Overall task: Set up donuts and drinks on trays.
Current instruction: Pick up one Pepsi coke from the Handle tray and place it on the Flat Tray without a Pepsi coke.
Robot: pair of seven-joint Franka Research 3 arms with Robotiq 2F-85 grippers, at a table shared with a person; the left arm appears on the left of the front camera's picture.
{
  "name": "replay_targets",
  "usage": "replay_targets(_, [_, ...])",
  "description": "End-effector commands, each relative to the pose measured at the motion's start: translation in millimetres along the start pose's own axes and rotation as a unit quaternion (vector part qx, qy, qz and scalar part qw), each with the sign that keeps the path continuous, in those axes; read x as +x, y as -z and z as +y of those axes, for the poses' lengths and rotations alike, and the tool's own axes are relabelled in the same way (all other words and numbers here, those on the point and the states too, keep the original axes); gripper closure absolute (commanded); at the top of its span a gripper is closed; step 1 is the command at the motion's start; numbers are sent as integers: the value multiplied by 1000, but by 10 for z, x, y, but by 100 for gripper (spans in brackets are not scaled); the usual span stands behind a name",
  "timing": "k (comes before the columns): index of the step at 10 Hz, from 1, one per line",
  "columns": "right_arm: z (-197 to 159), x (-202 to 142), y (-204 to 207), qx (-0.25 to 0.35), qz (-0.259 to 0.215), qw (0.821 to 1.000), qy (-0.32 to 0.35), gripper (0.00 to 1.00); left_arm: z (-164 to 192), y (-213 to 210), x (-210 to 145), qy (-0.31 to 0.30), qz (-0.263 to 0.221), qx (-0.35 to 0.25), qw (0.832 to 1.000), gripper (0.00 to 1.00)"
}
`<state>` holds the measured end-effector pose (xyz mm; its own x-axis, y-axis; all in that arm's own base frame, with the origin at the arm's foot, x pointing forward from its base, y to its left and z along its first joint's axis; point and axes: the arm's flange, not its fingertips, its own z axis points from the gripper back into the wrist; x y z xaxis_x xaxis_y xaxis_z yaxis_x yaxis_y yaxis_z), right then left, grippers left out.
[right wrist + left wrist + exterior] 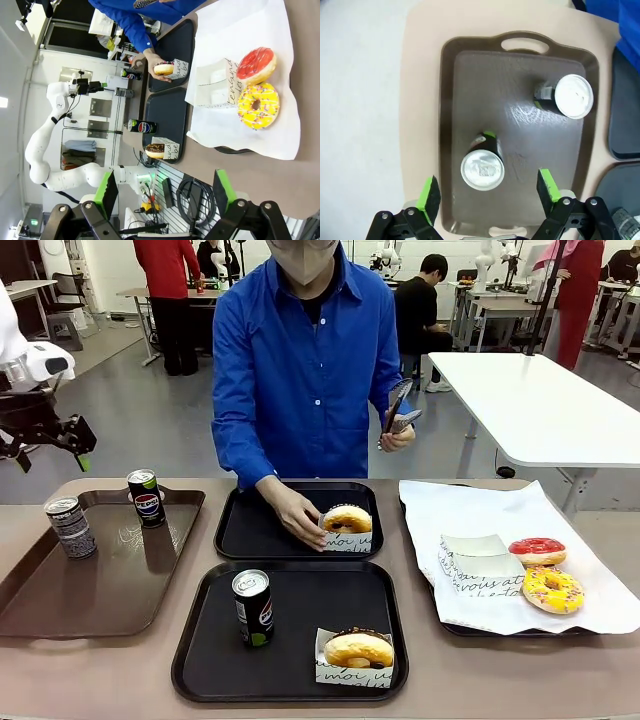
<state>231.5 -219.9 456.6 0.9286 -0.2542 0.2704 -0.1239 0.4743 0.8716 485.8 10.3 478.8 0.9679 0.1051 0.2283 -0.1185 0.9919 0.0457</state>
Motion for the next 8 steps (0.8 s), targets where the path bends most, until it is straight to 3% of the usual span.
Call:
replay_targets(1, [-12, 11, -3, 10, -5, 1000, -9, 0, 45, 97, 133, 26, 5, 20, 999, 0])
replay_targets(5, [-12, 11, -3, 10, -5, 1000, -9, 0, 115, 291, 219, 22, 74, -11, 997, 0])
replay_targets(8, [-12, 11, -3, 10, -5, 1000, -9, 0, 152, 449, 241, 24, 96, -14, 995, 0])
